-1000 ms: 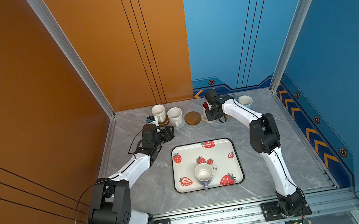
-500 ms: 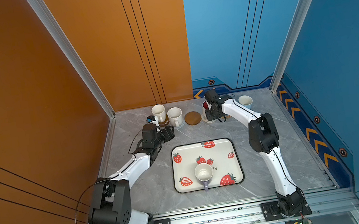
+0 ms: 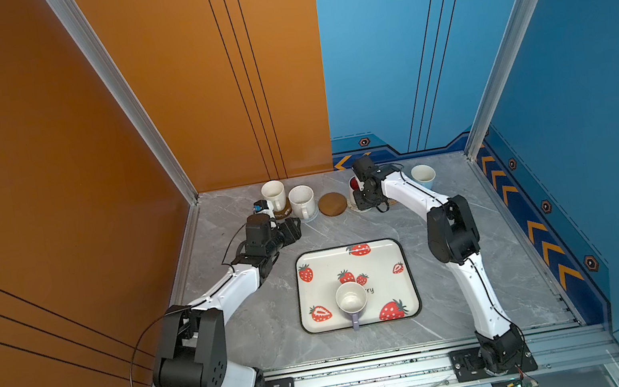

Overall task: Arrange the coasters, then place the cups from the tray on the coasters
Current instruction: 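Lower the red-lined mug onto the woven coaster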

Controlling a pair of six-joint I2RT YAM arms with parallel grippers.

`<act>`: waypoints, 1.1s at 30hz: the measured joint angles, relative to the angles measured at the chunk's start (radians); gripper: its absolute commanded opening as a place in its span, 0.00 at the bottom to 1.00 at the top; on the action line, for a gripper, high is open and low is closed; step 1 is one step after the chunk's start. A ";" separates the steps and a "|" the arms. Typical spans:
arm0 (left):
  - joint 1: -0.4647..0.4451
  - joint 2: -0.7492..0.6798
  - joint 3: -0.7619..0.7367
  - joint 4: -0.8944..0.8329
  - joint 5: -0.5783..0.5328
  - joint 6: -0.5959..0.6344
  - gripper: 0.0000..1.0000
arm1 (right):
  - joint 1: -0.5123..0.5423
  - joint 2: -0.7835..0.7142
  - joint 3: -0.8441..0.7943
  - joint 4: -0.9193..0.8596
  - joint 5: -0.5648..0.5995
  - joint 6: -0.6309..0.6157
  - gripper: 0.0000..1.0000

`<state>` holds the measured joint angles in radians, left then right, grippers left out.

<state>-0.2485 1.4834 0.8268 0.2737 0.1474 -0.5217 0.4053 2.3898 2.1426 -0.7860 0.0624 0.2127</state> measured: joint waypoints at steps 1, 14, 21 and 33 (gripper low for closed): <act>0.000 0.000 0.000 0.000 0.001 0.000 0.69 | 0.000 0.000 0.000 0.000 0.000 0.000 0.00; 0.000 0.001 0.000 0.000 0.005 0.000 0.69 | 0.000 0.016 0.000 0.000 0.000 -0.004 0.00; 0.000 0.002 0.000 0.000 0.011 0.000 0.69 | -0.001 0.018 0.000 0.000 0.001 -0.007 0.00; 0.000 0.003 0.000 0.000 0.015 -0.003 0.69 | -0.003 0.031 0.009 0.000 0.001 -0.008 0.00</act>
<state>-0.2485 1.4860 0.8272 0.2737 0.1623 -0.5243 0.4026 2.4210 2.1513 -0.7860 0.0635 0.2050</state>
